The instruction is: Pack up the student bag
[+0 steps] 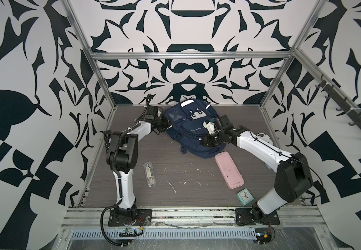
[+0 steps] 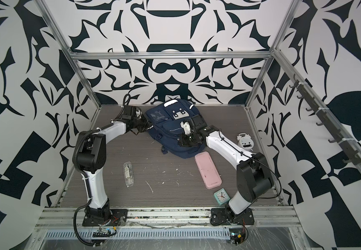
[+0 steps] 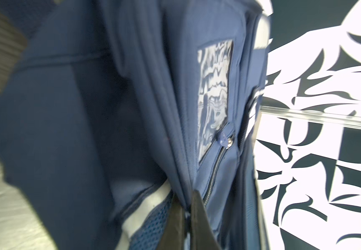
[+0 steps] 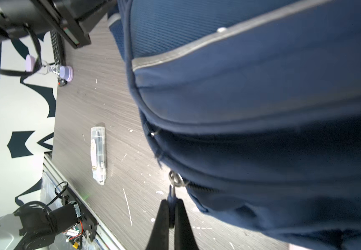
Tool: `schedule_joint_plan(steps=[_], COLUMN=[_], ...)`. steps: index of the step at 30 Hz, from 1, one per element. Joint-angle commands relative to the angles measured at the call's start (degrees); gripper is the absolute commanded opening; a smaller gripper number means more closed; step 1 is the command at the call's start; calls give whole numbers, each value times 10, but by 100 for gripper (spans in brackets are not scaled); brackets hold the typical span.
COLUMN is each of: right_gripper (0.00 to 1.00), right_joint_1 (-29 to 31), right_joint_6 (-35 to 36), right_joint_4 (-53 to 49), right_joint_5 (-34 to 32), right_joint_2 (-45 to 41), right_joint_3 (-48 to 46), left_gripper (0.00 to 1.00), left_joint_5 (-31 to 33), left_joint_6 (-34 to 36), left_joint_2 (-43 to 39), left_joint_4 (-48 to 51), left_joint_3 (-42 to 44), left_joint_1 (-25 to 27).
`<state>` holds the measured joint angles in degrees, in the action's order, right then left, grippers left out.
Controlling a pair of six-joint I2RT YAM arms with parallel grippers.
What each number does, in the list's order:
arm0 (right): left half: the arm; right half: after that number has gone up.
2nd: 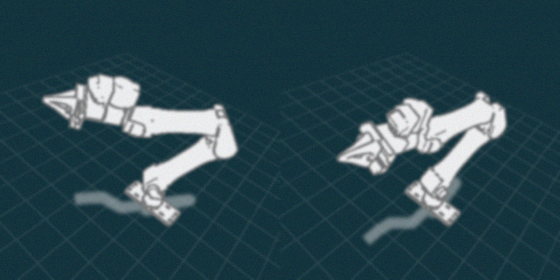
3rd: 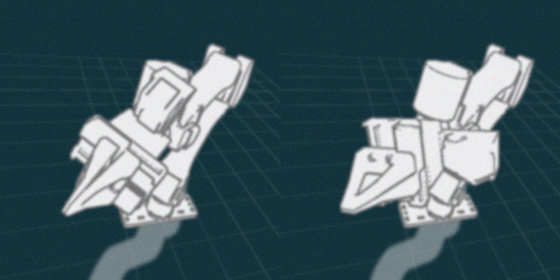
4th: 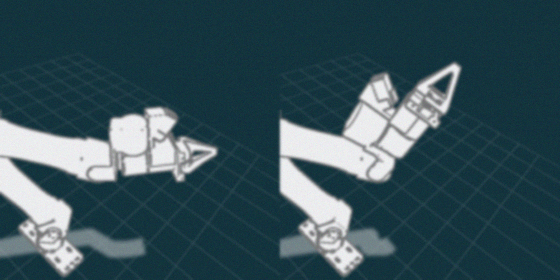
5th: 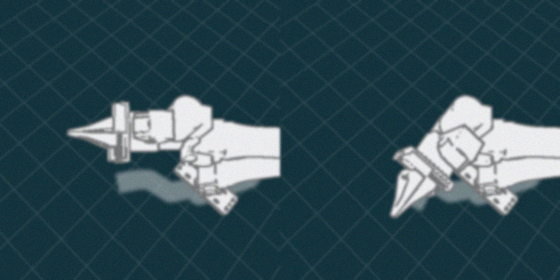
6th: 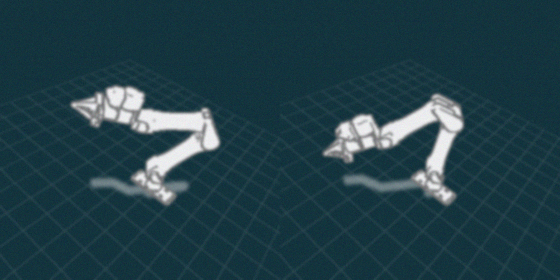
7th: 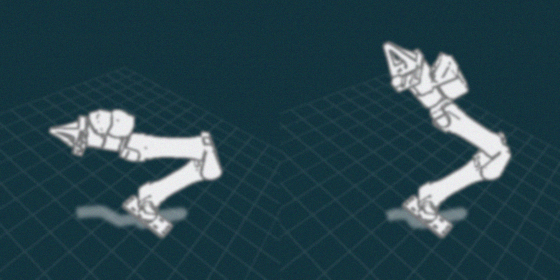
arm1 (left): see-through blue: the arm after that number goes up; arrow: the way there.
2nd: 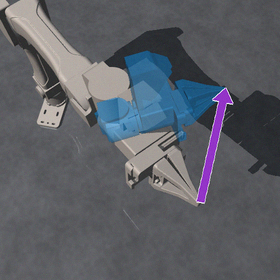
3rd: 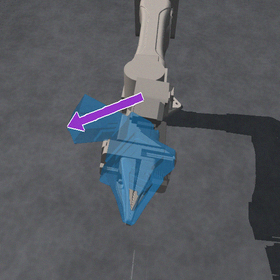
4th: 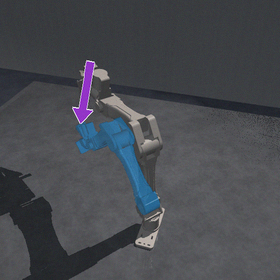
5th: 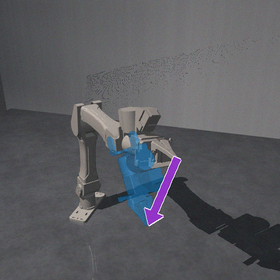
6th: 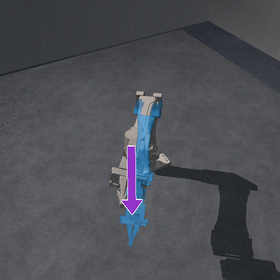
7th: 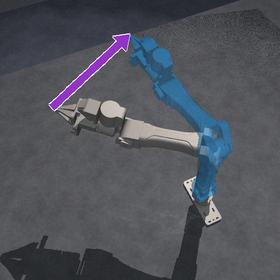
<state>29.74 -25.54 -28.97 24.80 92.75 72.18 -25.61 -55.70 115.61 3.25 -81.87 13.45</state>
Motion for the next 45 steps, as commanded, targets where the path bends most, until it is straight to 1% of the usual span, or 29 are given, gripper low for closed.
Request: schedule_joint_plan(steps=[1,8,13,23,29,34,39,45], right_gripper=[0,0,0,0,0,0,0,0], right_joint_1=[31,65,72,75,86,88,88,92], right_joint_6=[-5,-22,-31,-47,-48,-49,-42,-39], right_joint_4=[29,47,52,49,31,36,23,24], right_joint_5=[19,18,16,30,38,34,31,32], right_joint_2=[16,104,163,265,325,349,369,381], right_joint_3=[46,129,189,299,372,394,417,421], left_gripper=[0,0,0,0,0,0,0,0], left_joint_5=[-22,-23,-19,-12,-11,-5,19,25], left_joint_6=[-18,-26,-27,-34,-39,-40,-38,-36], left_joint_2=[-34,-58,-77,-137,-169,-202,-248,-260], left_joint_4=[-34,-45,-52,-79,-95,-99,-101,-95], left_joint_3=[11,32,57,144,199,245,302,324], left_joint_1=[5,5,2,-20,-36,-54,-73,-78])
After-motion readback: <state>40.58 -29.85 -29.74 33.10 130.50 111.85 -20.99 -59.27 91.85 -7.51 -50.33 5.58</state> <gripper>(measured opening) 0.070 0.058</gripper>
